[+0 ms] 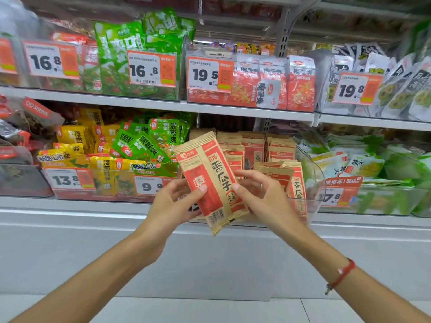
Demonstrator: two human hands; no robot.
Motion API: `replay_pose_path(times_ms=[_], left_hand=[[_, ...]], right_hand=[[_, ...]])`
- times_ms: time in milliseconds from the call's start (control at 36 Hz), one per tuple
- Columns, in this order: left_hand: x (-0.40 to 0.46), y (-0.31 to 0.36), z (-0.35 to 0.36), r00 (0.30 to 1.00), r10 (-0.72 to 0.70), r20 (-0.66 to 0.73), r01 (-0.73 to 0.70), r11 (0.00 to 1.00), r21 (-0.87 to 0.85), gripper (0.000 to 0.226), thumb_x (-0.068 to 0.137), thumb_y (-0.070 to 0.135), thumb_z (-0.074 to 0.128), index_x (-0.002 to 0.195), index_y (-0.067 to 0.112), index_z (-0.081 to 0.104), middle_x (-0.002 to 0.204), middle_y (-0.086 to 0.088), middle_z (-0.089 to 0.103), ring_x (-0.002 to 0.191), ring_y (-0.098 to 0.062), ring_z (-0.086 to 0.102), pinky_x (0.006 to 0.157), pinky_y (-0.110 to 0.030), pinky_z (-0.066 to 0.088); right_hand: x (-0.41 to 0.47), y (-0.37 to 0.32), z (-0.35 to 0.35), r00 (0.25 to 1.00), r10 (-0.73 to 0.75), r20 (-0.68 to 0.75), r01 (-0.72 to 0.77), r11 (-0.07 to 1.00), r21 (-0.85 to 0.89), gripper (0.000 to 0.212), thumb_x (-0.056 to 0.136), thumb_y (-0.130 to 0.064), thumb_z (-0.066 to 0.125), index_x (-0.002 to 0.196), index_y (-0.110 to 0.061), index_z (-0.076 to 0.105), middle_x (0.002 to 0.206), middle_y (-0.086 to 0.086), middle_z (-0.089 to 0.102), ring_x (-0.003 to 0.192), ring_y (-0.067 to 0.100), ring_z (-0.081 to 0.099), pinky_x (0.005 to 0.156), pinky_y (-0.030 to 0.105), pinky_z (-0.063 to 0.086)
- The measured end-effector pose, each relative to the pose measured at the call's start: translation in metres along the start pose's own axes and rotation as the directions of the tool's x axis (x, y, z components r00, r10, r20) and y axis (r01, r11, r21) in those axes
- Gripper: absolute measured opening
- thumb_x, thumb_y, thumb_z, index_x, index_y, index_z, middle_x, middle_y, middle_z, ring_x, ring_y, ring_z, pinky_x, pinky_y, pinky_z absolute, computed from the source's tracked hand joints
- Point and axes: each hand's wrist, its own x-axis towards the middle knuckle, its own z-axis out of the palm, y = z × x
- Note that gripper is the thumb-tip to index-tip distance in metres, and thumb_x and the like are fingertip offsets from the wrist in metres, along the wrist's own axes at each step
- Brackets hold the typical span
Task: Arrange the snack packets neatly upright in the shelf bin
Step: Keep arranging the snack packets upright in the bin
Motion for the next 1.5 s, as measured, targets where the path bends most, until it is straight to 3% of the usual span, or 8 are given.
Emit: replay_pose_path(times_ms=[222,333,472,583,722,833,1111,1500], left_hand=[[0.004,-0.014,0.016,0.973,0.075,-0.216,-0.082,0.996,-0.022,0.034,0.086,0.020,0.070,0.115,0.008,0.058,0.112,-0.007,0.067,0.099,-0.015,0.068,0.061,-0.020,0.057],[0.003,-0.006,0.017,0.987,0.073,-0.140,-0.080,0.996,-0.044,0.033,0.084,0.026,0.071,0.111,0.010,0.061,0.110,-0.007,0.069,0.098,-0.013,0.069,0.065,-0.020,0.058],[0.009,0.009,0.003,0.998,0.052,0.039,-0.053,0.998,0.016,0.049,0.074,0.042,0.072,0.117,0.021,0.062,0.115,0.002,0.069,0.102,-0.002,0.067,0.075,-0.021,0.058],[0.012,0.011,-0.003,0.976,-0.039,0.212,0.023,0.997,0.079,0.068,0.070,0.056,0.074,0.129,0.028,0.058,0.123,0.011,0.066,0.117,-0.003,0.059,0.091,-0.027,0.053],[0.009,0.012,0.000,0.962,-0.024,0.272,0.007,0.998,0.062,0.048,0.075,0.042,0.066,0.120,0.028,0.064,0.114,0.009,0.071,0.108,-0.004,0.065,0.082,-0.022,0.053],[0.010,0.007,-0.001,0.967,-0.020,0.253,-0.014,0.991,0.132,0.064,0.060,0.040,0.084,0.120,0.028,0.063,0.111,0.012,0.072,0.104,-0.001,0.066,0.077,-0.017,0.055],[0.005,-0.006,0.009,0.974,-0.026,0.226,-0.020,0.980,0.199,0.063,0.052,0.041,0.083,0.110,0.031,0.065,0.109,0.015,0.070,0.101,0.001,0.066,0.077,-0.020,0.055],[0.007,-0.001,0.006,1.000,-0.027,0.005,0.027,0.999,-0.028,0.072,0.058,0.049,0.085,0.120,0.020,0.064,0.113,0.004,0.071,0.104,-0.007,0.067,0.074,-0.025,0.058]], right_hand=[[-0.016,-0.010,0.028,0.980,-0.165,0.110,0.197,0.862,-0.466,0.098,0.072,-0.057,0.073,0.150,-0.030,0.022,0.141,-0.018,0.029,0.129,0.002,0.033,0.099,0.028,0.045],[-0.011,-0.004,0.023,0.981,-0.186,0.063,0.195,0.889,-0.414,0.089,0.073,-0.044,0.077,0.146,-0.031,0.029,0.135,-0.015,0.039,0.120,0.003,0.042,0.094,0.023,0.044],[-0.004,-0.006,0.008,0.985,0.027,0.172,-0.043,0.995,0.090,0.071,0.068,-0.033,0.084,0.127,-0.046,0.047,0.121,-0.027,0.051,0.110,-0.011,0.049,0.078,0.011,0.038],[-0.006,-0.002,0.006,0.958,0.036,0.284,-0.103,0.969,0.226,0.072,0.063,-0.036,0.082,0.127,-0.043,0.051,0.122,-0.021,0.059,0.111,-0.004,0.058,0.084,0.018,0.048],[-0.009,-0.002,0.006,0.944,0.026,0.328,-0.093,0.977,0.192,0.061,0.074,-0.047,0.073,0.130,-0.037,0.051,0.126,-0.018,0.059,0.116,-0.003,0.056,0.097,0.027,0.046],[-0.006,-0.013,0.000,0.983,0.001,0.183,-0.034,0.984,0.174,0.056,0.081,-0.067,0.054,0.126,-0.034,0.058,0.125,-0.016,0.062,0.117,0.001,0.056,0.103,0.037,0.044],[-0.005,-0.011,-0.006,0.992,0.041,0.119,-0.079,0.939,0.335,0.017,0.093,-0.023,0.059,0.104,-0.022,0.071,0.099,-0.005,0.075,0.097,0.008,0.069,0.078,0.019,0.054],[-0.026,-0.017,0.016,0.983,-0.144,0.113,0.138,0.989,0.061,0.045,0.089,-0.032,0.064,0.133,-0.029,0.055,0.119,-0.021,0.060,0.108,-0.005,0.058,0.093,0.019,0.049]])
